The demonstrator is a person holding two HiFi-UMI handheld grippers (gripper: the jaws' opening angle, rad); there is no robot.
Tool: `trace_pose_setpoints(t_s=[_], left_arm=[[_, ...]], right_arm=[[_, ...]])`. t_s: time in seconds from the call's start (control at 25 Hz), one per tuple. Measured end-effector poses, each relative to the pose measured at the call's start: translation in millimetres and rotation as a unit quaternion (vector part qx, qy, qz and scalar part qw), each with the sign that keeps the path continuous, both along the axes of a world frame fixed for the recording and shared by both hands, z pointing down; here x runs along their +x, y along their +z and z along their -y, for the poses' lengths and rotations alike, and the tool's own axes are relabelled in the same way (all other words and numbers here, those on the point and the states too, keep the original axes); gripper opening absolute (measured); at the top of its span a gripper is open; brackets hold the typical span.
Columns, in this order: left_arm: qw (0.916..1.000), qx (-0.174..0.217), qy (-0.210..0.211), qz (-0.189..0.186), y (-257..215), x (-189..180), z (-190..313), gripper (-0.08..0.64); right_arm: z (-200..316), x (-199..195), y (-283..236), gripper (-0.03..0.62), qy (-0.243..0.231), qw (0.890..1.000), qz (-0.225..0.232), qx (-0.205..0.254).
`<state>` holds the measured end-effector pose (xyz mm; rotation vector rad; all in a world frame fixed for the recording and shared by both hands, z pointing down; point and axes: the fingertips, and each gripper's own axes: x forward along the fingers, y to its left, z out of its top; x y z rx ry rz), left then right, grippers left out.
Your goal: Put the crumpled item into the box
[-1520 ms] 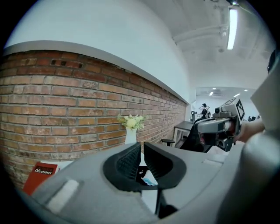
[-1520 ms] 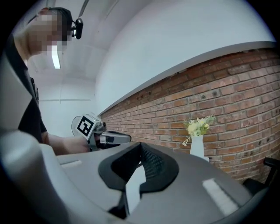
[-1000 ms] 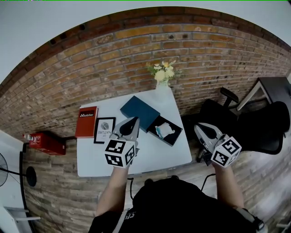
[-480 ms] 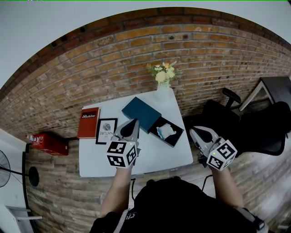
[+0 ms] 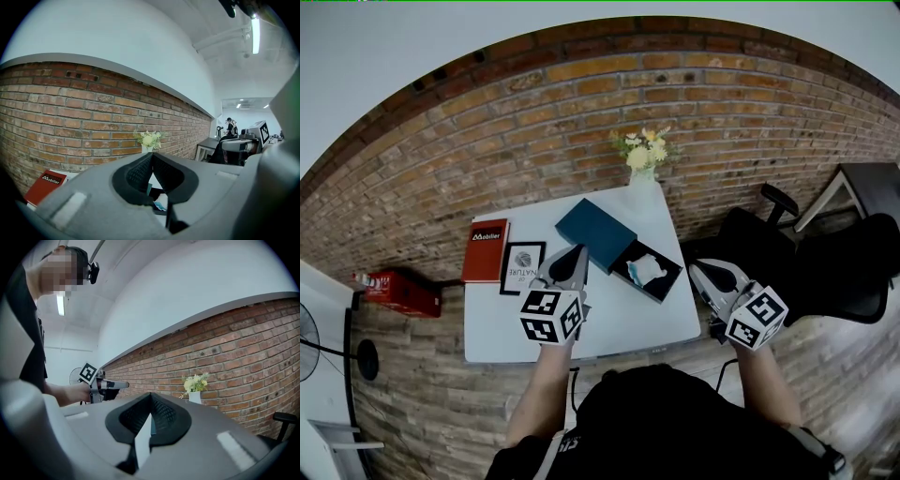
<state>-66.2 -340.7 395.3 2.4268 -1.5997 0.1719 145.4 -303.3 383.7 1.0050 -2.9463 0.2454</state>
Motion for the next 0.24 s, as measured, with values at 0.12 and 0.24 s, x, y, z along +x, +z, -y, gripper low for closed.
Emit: trace_pose_setpoints(t_s=[0.12, 0.24], left_arm=[[1.0, 0.003, 0.0, -0.002, -2.3, -2.4, 1.1, 0.006], [1.0, 0.006, 0.0, -0.006, -4.5, -4.1, 2.4, 0.006]], right_arm=[[0.2, -1.7, -0.2, -0.002, 0.0, 1.0, -0.001, 0.0], [0.6, -3.4, -0.6, -0.002, 0.0, 1.0, -0.002, 0.002]])
